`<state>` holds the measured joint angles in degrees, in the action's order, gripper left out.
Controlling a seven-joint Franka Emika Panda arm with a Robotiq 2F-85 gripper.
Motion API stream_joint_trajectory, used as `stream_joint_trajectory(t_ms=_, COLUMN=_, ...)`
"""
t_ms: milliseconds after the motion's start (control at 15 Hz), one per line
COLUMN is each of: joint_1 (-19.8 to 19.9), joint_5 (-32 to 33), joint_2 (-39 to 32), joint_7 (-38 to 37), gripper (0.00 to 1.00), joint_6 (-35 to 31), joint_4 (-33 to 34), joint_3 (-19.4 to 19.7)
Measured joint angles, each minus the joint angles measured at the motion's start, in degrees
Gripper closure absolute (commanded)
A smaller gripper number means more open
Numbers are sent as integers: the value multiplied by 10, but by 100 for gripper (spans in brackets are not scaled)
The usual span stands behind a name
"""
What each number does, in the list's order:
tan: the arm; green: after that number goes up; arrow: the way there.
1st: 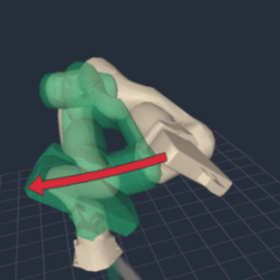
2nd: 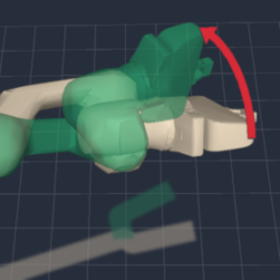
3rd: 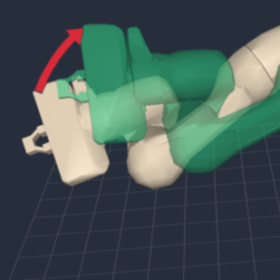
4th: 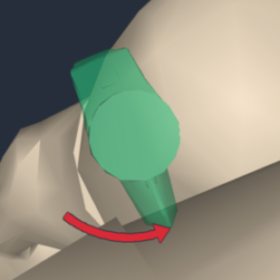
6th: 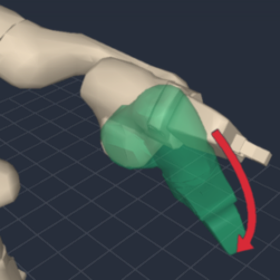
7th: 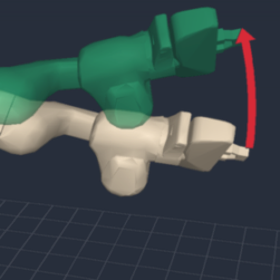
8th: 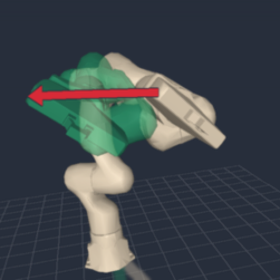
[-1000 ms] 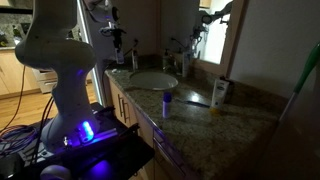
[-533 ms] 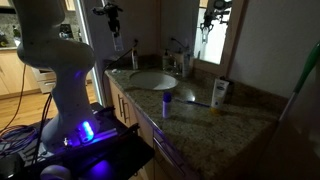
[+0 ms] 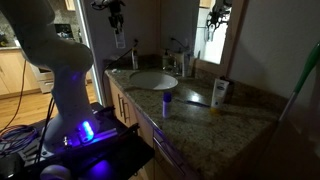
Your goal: Move the clear bottle to the right side of the counter
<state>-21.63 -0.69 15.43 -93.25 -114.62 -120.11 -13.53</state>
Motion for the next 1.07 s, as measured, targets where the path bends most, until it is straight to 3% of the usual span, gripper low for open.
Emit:
stream_joint_trajectory(t_ms=267, joint_1=65, joint_5=4, joint_2=-8, joint_7=-42, gripper=62, joint_6=-3, joint_4=-14, joint_3=3)
stream_joint_trajectory(t_ms=533, joint_1=143, joint_5=4, joint_2=37, joint_7=-47, gripper=62, joint_6=-4, joint_4=-66, joint_3=55)
stream_joint_trajectory(t_ms=600, joint_1=161, joint_5=0, joint_2=56, joint_7=-48, gripper=37, joint_6=-4, joint_4=-84, joint_3=69)
stream_joint_trajectory(t_ms=733, joint_1=179, joint_5=-28, joint_2=88, joint_7=-47, gripper=37, joint_6=-6, joint_4=-112, joint_3=91)
stream_joint_trajectory(t_ms=800, joint_1=181, joint_5=-34, joint_2=99, joint_7=-47, gripper=62, joint_6=-6, joint_4=-120, joint_3=94)
stream_joint_trajectory(t_ms=1067, joint_1=192, joint_5=-29, joint_2=98, joint_7=-74, gripper=62, joint_6=-10, joint_4=-126, joint_3=85)
